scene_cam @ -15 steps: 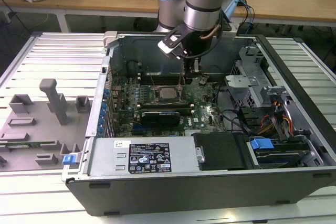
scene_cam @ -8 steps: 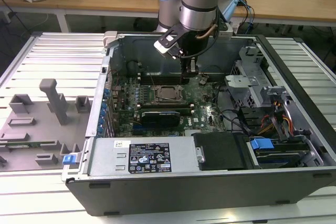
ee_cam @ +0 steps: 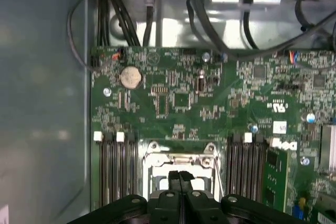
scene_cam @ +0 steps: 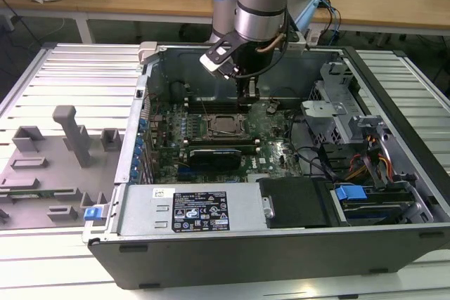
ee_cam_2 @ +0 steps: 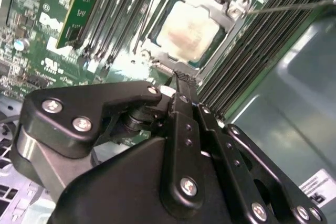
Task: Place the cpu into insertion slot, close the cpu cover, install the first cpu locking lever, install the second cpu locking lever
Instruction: 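Close the cpu cover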
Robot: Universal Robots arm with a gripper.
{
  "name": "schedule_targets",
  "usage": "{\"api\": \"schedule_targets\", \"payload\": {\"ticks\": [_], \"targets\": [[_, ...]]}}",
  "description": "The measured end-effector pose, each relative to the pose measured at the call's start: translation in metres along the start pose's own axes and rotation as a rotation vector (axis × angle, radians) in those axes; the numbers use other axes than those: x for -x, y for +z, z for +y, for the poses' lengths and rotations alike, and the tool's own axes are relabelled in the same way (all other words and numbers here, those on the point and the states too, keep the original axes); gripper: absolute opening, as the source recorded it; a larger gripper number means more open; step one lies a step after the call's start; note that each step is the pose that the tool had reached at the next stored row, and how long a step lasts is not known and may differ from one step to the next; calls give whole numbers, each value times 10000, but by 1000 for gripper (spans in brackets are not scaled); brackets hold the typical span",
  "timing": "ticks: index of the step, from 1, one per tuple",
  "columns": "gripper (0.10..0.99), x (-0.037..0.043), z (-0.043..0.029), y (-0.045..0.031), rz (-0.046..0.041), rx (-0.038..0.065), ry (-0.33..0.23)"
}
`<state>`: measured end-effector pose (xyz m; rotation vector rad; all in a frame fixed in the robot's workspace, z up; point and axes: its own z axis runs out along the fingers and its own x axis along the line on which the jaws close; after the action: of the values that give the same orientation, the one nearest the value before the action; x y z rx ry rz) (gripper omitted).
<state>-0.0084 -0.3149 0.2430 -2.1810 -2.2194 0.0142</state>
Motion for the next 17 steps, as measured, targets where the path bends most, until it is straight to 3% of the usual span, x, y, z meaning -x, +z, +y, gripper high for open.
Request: {"api": "schedule_targets", "payload": {"ticks": [5,9,11,17], "targets": [[106,36,-151,40,25,124,-4],[106,54,-233,77,33,217,-6],[106,61,-286,99,52,354,-10],[106,74,-354,158,54,445,-18]]}}
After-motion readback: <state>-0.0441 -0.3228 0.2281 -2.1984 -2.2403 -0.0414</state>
